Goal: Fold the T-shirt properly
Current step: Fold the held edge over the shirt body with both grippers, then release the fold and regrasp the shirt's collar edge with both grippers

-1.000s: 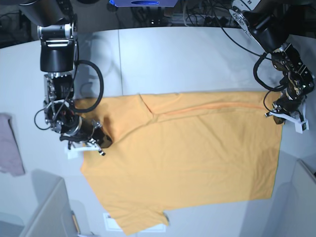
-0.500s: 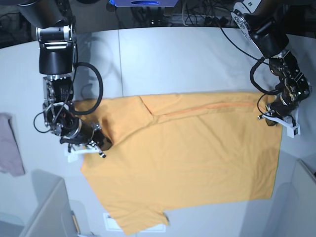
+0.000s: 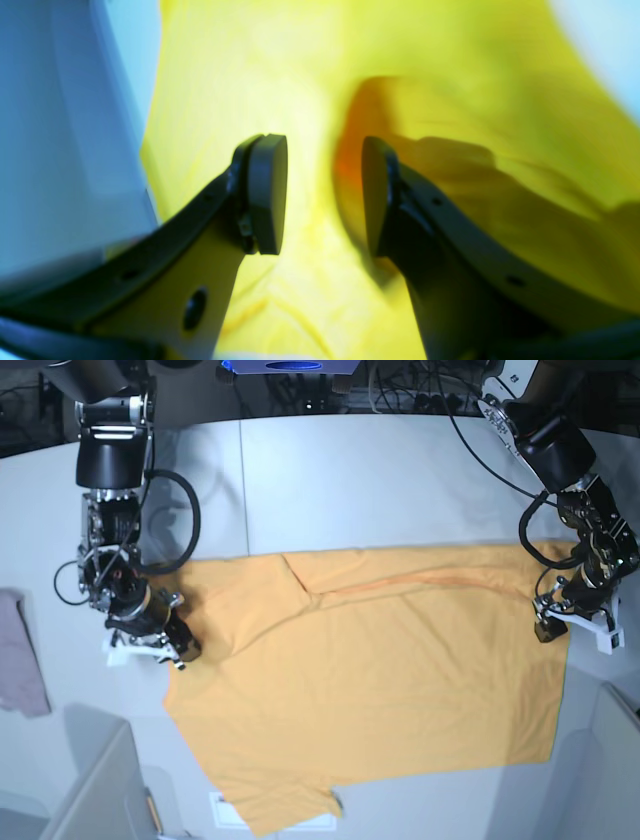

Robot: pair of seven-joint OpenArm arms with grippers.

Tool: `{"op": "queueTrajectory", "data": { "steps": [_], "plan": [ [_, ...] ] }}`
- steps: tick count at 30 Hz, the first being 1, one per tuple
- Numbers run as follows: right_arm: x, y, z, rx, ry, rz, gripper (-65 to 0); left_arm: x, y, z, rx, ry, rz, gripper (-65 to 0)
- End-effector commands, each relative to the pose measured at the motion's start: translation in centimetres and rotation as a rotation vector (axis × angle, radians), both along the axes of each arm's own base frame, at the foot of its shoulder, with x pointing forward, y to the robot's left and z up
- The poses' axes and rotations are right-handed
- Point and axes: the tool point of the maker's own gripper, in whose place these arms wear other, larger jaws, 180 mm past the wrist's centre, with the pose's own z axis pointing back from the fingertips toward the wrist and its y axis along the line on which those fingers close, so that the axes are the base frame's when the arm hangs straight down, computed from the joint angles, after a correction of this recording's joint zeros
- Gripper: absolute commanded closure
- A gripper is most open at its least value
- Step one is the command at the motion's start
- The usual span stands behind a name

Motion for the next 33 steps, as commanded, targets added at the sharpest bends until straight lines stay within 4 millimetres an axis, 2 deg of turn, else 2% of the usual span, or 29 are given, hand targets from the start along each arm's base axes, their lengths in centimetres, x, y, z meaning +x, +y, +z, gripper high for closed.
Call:
{"op": "queueTrajectory", "data": {
  "steps": [1,5,8,11,13,16,21,27,33],
  "plan": [
    [0.9,-1.2,1.9,-0.024,-0.065,-0.035,-24.0,0.7,1.9,2.6,0.033,-0.074,0.039,-53.3],
    [-0.8,-3.9,3.1,-0.188,-0.146,-0.111,-24.0,-1.1,5.1,6.1,0.082,-0.164,0.146,-56.1],
    [-2.3,-4.6,4.1,-0.243,-0.189,-0.146,-24.0,-3.5,5.6,6.5,0.098,-0.184,0.184,-55.9],
    [-4.8,-5.4,3.8,-0.273,-0.149,-0.223,-25.8,-6.7,5.3,6.1,0.041,-0.214,0.191,-55.8],
    [-6.1,-5.4,3.4,-0.274,-0.12,-0.246,-31.5,-8.5,4.6,5.1,-0.021,-0.221,0.182,-55.6],
    [-8.5,-4.7,1.7,-0.244,-0.04,-0.289,-40.2,-11.4,3.9,3.6,-0.073,-0.191,0.178,-55.6],
    [-11.9,-3.2,-0.7,-0.21,0.046,-0.298,-42.3,-14.6,4.2,1.9,-0.072,-0.116,0.195,-55.6],
    [-13.2,-2.3,-3.3,-0.189,0.122,-0.298,-42.2,-15.2,4.2,1.1,-0.085,-0.098,0.208,-55.6],
    [-12.3,-1.9,-4.0,-0.181,0.104,-0.264,-41.7,-14.4,4.1,-0.1,-0.135,-0.099,0.229,-55.6]
  ]
}}
